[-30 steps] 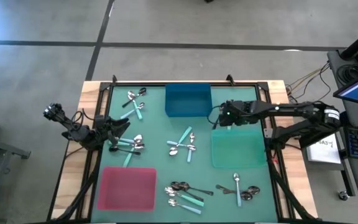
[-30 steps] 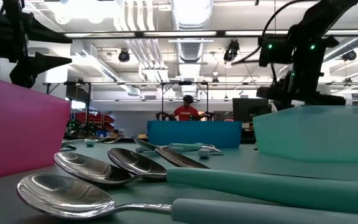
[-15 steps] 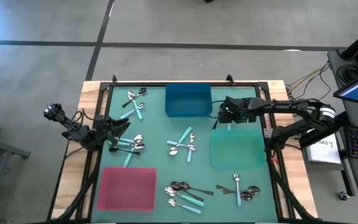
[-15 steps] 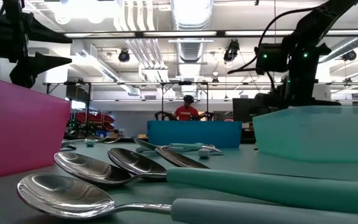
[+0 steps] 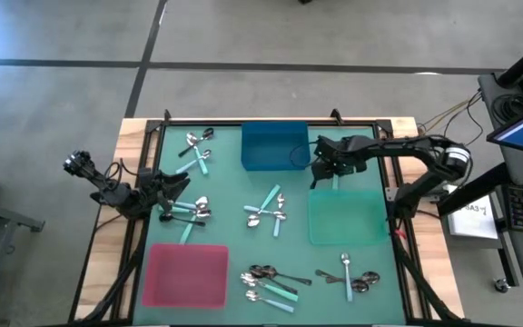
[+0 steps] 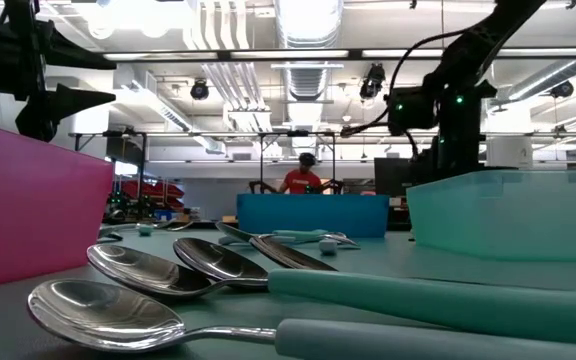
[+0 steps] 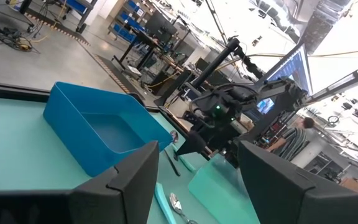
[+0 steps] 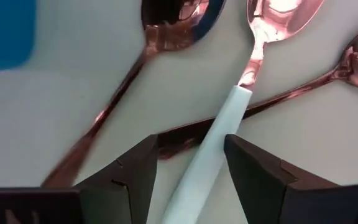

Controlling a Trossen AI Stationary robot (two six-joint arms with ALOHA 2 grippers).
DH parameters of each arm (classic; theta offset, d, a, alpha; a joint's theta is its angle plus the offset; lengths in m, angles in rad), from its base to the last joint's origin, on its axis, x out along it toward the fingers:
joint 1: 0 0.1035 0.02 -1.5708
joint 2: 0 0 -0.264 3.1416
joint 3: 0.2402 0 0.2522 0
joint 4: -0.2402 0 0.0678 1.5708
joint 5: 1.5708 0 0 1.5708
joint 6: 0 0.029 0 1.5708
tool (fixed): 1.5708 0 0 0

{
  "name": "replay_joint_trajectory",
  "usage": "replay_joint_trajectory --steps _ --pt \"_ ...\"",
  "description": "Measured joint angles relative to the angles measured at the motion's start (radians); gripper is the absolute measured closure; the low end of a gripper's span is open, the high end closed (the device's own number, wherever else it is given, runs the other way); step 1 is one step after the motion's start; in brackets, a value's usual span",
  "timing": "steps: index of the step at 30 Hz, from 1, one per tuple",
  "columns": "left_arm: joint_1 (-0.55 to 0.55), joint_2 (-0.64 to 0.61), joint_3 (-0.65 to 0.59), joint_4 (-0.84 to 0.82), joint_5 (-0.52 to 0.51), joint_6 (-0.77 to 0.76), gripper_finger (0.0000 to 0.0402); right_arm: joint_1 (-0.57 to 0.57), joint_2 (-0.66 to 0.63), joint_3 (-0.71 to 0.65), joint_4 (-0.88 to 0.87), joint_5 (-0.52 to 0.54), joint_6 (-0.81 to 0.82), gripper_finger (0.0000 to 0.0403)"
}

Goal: Sort silverware by color (type)
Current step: Put the green spoon into the green bin

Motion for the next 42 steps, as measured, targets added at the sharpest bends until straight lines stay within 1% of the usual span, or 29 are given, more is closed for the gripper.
replay_joint_trajectory --steps 5,17,24,29,33,38,42 --pt "0.0 0.0 0.0 0.0 0.0 0.0 0.0196 -0.016 0.038 0.025 -0.042 -0.001 -0.045 0.022" --pt "0.0 0.0 0.0 0.0 0.0 0.0 0.0196 -0.043 0.024 0.028 -0.039 0.01 -0.069 0.0229" --pt "0.0 0.0 0.0 -0.001 0.0 0.0 0.0196 -0.047 0.057 0.028 -0.034 0.008 -0.098 0.0274" --pt "0.0 0.0 0.0 -0.001 0.0 0.0 0.0196 -0.047 0.062 0.028 -0.031 0.001 -0.114 0.0323" --pt "0.0 0.0 0.0 -0.001 0.0 0.0 0.0196 -0.047 0.037 0.024 -0.037 0.013 -0.12 0.0364" --pt "0.0 0.0 0.0 -0.001 0.0 0.0 0.0196 -0.047 -0.027 0.026 -0.043 0.015 -0.139 0.0369" --pt "0.0 0.0 0.0 -0.001 0.0 0.0 0.0196 -0.047 -0.111 0.026 -0.044 0.011 -0.14 0.0369"
